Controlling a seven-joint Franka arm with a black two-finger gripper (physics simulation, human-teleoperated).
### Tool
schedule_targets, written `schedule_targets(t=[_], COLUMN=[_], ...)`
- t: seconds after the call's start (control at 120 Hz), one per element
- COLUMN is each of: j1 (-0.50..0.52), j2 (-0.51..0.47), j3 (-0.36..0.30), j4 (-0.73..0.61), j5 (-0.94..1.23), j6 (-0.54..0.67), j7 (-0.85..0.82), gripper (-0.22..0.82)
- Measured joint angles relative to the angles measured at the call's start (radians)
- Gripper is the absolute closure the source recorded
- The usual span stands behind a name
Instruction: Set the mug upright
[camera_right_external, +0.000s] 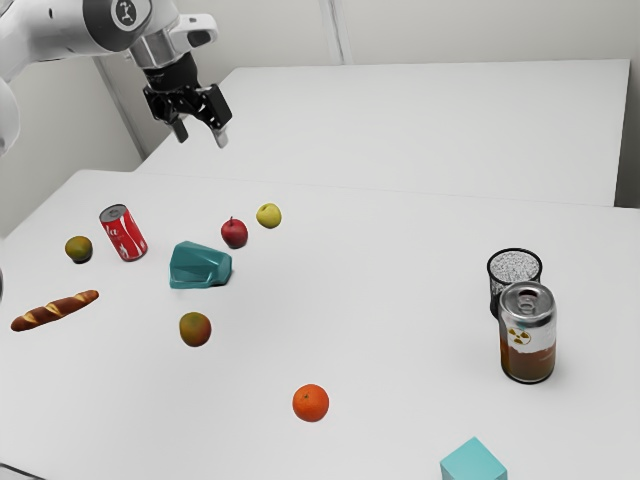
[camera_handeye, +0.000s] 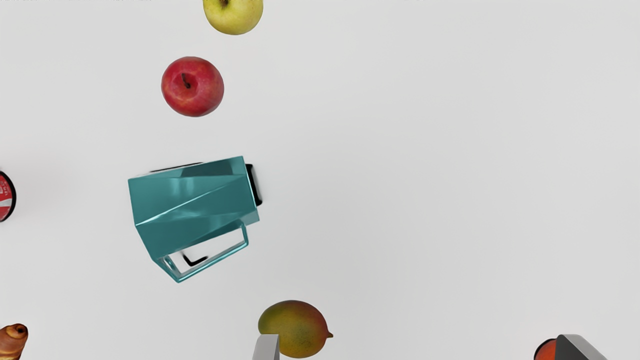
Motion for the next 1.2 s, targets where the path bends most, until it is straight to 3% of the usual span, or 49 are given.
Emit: schedule_targets(t=[0.333, 0.475, 0.617, 0.992, 1.2], j1=[-0.001, 0.015, 0.103, 0.299, 0.336], j2=[-0.039, -0.071, -0.068, 0.104, 0.15], j3=[0.002, 0.108, 0.132, 0.136, 0.175], j4=[-0.048, -0.091, -0.097, -0.115, -0.233], j5=[-0.005, -0.121, -0.218, -0.406, -0.479], j6=[0.002, -0.011, -0.024, -0.028, 0.056], j7=[0.015, 0.029, 0.067, 0.258, 0.36], gripper=[0.0, 0.0, 0.0, 0.0, 0.0])
